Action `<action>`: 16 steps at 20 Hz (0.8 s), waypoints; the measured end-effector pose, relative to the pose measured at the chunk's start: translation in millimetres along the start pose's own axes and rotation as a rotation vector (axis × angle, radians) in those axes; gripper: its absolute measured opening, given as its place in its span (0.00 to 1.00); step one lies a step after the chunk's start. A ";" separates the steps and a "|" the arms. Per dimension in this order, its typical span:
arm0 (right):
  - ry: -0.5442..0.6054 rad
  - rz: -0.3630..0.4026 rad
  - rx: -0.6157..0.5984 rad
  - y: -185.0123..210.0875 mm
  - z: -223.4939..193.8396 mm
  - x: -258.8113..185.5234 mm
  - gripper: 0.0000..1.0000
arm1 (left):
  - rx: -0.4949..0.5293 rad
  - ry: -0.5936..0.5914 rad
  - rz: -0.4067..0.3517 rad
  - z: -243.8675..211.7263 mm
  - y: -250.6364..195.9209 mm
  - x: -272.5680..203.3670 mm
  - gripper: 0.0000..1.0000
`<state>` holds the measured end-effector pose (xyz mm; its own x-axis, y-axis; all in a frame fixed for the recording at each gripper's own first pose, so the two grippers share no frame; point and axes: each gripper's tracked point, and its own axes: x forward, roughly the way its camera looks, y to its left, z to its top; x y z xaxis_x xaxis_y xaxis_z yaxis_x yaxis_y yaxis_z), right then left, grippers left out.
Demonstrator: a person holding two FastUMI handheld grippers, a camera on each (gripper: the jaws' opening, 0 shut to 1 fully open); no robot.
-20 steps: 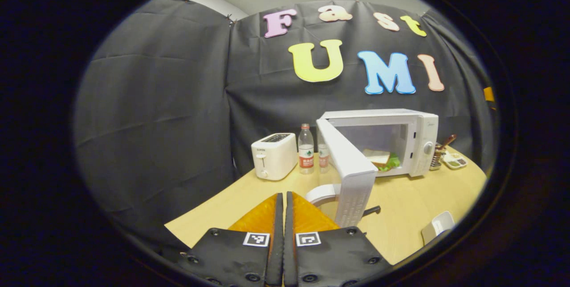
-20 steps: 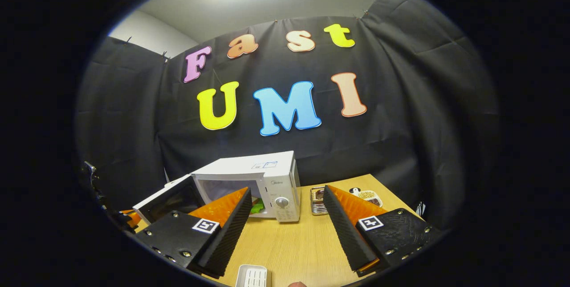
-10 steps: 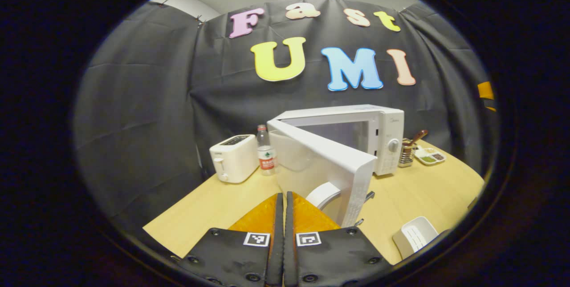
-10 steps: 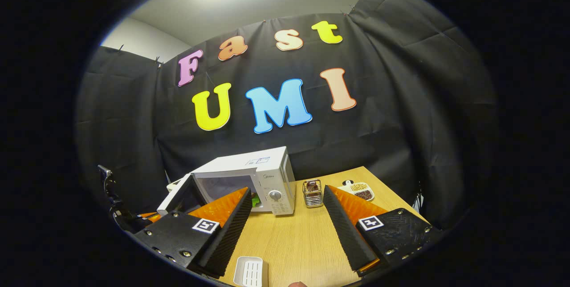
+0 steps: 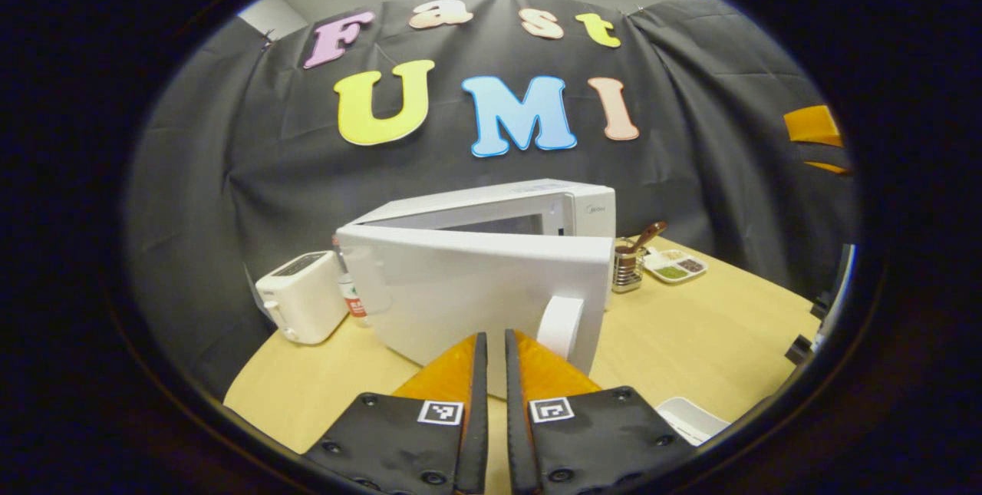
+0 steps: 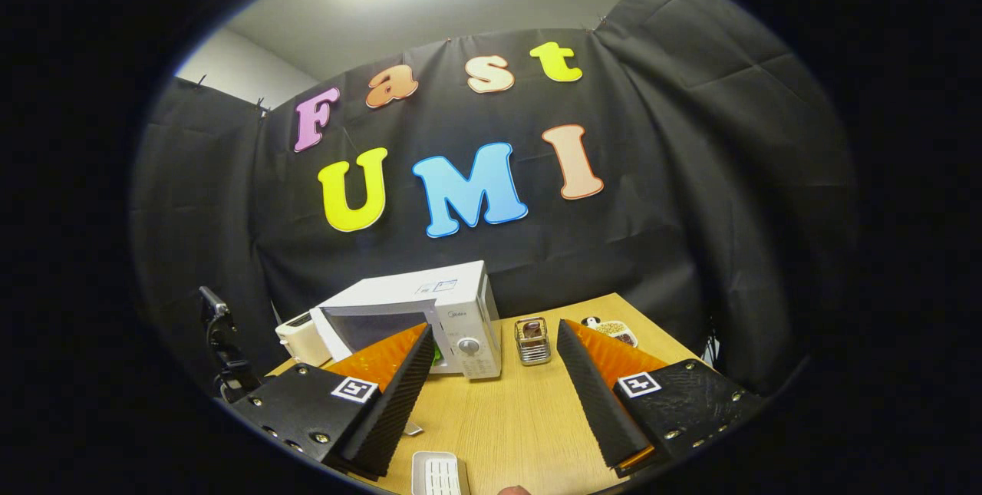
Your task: Open the microwave oven with the left hand, put the food in, and close the microwave oven.
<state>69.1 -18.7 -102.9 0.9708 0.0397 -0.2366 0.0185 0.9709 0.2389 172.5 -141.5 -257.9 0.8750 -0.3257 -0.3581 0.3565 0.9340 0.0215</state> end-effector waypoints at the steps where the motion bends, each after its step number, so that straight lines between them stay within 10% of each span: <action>1: -0.007 -0.012 -0.008 -0.6 0.8 -0.2 0.98 | -0.006 -0.002 -0.014 4.3 -1.0 9.2 0.18; 16: -0.018 -0.250 -0.005 -22.9 1.9 9.8 0.98 | -0.032 -0.017 -0.192 27.1 -20.3 122.2 0.13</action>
<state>78.6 -41.0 -109.0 0.9402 -0.2065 -0.2709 0.2579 0.9511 0.1700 281.1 -204.2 -276.8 0.7977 -0.5003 -0.3367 0.5068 0.8588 -0.0755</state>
